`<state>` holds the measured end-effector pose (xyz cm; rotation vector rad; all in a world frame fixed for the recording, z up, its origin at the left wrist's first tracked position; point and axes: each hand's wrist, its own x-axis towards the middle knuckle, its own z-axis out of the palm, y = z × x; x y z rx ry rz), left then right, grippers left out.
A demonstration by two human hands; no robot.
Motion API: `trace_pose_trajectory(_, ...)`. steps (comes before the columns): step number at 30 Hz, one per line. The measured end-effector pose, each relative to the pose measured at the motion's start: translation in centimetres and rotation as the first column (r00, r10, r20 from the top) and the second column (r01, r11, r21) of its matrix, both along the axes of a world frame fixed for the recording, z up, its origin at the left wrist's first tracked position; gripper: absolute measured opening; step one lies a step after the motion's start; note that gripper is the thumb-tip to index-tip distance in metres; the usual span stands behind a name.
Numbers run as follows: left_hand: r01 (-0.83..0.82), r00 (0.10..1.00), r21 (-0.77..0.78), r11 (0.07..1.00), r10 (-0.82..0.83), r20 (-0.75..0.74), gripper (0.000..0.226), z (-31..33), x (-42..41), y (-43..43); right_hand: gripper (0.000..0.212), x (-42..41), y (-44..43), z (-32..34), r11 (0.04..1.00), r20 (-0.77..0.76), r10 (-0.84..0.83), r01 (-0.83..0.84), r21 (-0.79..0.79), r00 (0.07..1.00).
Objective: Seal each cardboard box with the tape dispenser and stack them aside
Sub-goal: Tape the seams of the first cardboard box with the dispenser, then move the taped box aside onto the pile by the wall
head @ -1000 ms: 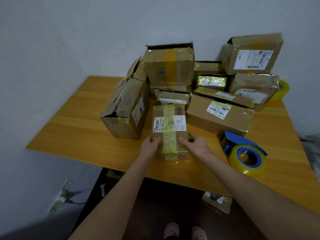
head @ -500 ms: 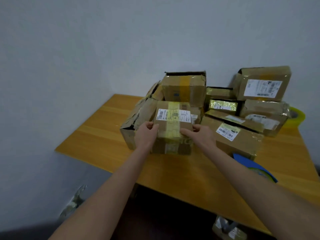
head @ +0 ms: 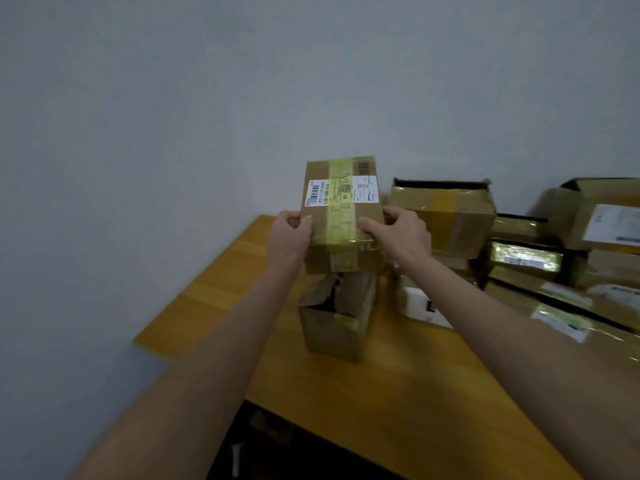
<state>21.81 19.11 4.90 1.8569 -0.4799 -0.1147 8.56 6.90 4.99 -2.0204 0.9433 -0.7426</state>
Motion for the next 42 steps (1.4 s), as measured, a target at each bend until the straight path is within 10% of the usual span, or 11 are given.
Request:
trace_pose_trajectory(13,0.160,0.983,0.156,0.975,-0.143,-0.111,0.042,-3.5,21.4,3.1,0.048,22.0,3.4,-4.1,0.977,-0.044,0.022,-0.012,0.214,0.999)
trace_pose_trajectory(34,0.090,0.987,0.404,0.910,-0.027,-0.159,0.027,-13.9,40.3,1.1,0.039,40.6,3.7,-15.1,0.902,-0.225,0.089,0.018,0.432,0.970)
trace_pose_trajectory(42,0.153,0.988,0.704,0.693,-0.119,-0.098,0.040,-15.3,42.3,0.5,0.056,43.1,4.7,-16.6,0.915,-0.332,0.153,-0.007,0.403,0.931)
